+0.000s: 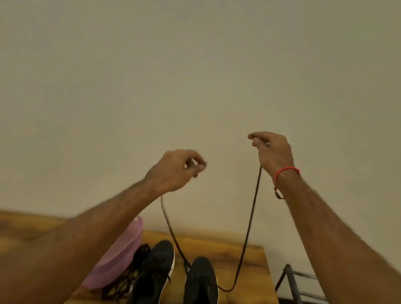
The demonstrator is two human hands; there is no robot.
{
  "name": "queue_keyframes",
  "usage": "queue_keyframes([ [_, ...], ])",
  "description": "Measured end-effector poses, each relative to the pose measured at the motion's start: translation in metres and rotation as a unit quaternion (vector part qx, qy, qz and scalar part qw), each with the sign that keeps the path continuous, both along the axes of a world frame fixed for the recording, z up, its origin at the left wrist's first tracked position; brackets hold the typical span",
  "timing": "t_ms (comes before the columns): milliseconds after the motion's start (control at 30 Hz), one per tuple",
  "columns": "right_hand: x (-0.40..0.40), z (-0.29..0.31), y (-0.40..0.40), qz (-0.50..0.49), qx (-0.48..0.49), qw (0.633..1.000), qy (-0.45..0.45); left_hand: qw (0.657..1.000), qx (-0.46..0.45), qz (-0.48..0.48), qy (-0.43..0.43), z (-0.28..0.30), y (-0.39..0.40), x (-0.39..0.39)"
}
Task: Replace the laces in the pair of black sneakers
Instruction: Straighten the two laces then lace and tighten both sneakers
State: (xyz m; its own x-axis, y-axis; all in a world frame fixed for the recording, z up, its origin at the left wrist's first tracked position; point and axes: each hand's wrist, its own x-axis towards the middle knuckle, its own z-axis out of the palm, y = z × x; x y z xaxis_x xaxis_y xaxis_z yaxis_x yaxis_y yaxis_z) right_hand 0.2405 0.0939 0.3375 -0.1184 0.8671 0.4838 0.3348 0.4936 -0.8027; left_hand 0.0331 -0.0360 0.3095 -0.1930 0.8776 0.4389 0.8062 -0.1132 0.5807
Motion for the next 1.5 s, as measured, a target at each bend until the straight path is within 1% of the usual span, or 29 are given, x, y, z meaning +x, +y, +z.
queue_keyframes([
  [67,0.001,-0.025,-0.003,-0.008,-0.011,0.999,-0.030,0.993,-0.114,-0.006,0.036,-0.041,-0.003,-0.005],
  [100,0.000,-0.040,-0.005,-0.006,-0.020,0.999,-0.046,0.987,-0.158,-0.008,0.032,-0.064,-0.005,-0.006],
  [167,-0.003,-0.075,-0.010,0.007,-0.047,0.995,-0.088,0.976,-0.216,-0.002,0.009,-0.108,-0.008,-0.006],
  [267,-0.007,-0.142,-0.012,0.037,-0.103,0.985,-0.130,0.967,-0.251,0.027,-0.017,-0.168,-0.011,-0.007],
  [367,-0.008,-0.206,-0.017,0.048,-0.162,0.974,-0.151,0.956,-0.288,0.050,-0.009,-0.222,-0.011,-0.010],
  [467,-0.009,-0.261,-0.021,0.059,-0.204,0.958,-0.192,0.933,-0.350,0.072,0.042,-0.267,-0.010,-0.006],
  [500,-0.008,-0.277,-0.021,0.055,-0.213,0.952,-0.213,0.928,-0.356,0.082,0.068,-0.276,-0.009,-0.003],
  [533,-0.008,-0.291,-0.020,0.052,-0.223,0.945,-0.235,0.932,-0.340,0.092,0.086,-0.284,-0.009,0.000],
  [600,-0.010,-0.309,-0.019,0.053,-0.240,0.925,-0.290,0.951,-0.280,0.094,0.088,-0.291,-0.008,0.006],
  [667,-0.015,-0.314,-0.016,0.062,-0.235,0.915,-0.324,0.959,-0.260,0.079,0.083,-0.292,-0.005,0.013],
  [733,-0.021,-0.312,-0.014,0.088,-0.226,0.916,-0.318,0.953,-0.284,0.060,0.084,-0.294,-0.002,0.019],
  [800,-0.026,-0.307,-0.014,0.123,-0.243,0.919,-0.285,0.944,-0.312,0.052,0.094,-0.293,-0.001,0.025],
  [833,-0.027,-0.307,-0.015,0.137,-0.254,0.918,-0.272,0.940,-0.324,0.051,0.092,-0.293,0.000,0.027],
  [900,-0.029,-0.310,-0.020,0.156,-0.267,0.911,-0.274,0.936,-0.342,0.052,0.072,-0.294,0.001,0.028],
  [967,-0.030,-0.316,-0.024,0.167,-0.269,0.899,-0.303,0.936,-0.347,0.049,0.038,-0.294,0.003,0.027],
  [1067,-0.032,-0.322,-0.027,0.186,-0.264,0.884,-0.336,0.935,-0.348,0.034,-0.061,-0.295,0.006,0.021],
  [1200,-0.039,-0.329,-0.031,0.182,-0.256,0.883,-0.349,0.924,-0.361,0.023,-0.122,-0.295,0.008,0.007],
  [1300,-0.047,-0.332,-0.038,0.170,-0.253,0.879,-0.367,0.910,-0.363,0.038,-0.196,-0.299,0.007,0.001],
  [1367,-0.049,-0.334,-0.041,0.172,-0.251,0.875,-0.377,0.904,-0.364,0.043,-0.221,-0.303,0.007,-0.002],
  [1500,-0.049,-0.333,-0.043,0.180,-0.243,0.874,-0.380,0.898,-0.365,0.044,-0.240,-0.307,0.007,-0.003],
])
